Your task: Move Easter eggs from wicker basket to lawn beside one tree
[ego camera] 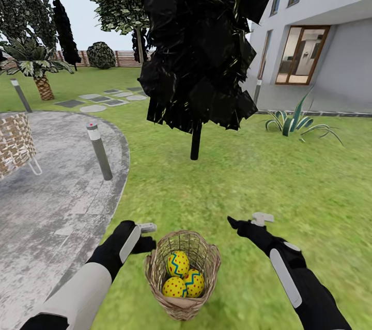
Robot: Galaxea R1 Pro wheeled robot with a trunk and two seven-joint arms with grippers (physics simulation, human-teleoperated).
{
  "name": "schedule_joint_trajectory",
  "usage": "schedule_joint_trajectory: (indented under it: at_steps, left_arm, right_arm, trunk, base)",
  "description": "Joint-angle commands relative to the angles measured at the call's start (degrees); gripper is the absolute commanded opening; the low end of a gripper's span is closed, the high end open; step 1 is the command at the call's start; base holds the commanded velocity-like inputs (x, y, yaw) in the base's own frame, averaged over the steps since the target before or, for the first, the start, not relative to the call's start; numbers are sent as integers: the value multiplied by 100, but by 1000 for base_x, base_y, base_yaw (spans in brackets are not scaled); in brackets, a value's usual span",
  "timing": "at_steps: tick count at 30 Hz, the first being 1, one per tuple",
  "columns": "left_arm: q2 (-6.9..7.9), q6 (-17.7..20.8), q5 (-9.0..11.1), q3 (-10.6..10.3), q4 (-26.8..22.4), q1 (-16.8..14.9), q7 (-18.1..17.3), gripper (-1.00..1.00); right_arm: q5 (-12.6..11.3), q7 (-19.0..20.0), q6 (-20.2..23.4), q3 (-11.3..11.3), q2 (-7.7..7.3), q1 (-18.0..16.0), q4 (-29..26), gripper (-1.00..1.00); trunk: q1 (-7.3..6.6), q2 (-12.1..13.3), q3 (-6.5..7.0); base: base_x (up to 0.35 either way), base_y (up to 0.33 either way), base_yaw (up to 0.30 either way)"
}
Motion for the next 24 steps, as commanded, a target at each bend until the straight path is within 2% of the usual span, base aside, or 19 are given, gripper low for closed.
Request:
schedule_joint_trajectory:
  at_steps: [1, 14, 24]
  left_arm:
    - [11, 13, 55, -17, -34, -5, 55, 100]
    - [95, -58, 45, 38, -827, -26, 60, 100]
    - [85, -67, 39, 26, -868, -23, 59, 100]
  right_arm:
    - [-26, 0, 26, 13, -5, -3, -8, 100]
    - [-26, 8, 26, 30, -4, -3, -12, 100]
    - [-26, 0, 26, 30, -4, -3, -11, 100]
  trunk:
    - [22, -45, -24]
    - [308, -566, -257]
    - [528, -967, -437]
  base:
    - [0, 0, 0]
    - [0, 0, 0]
    - [0, 0, 0]
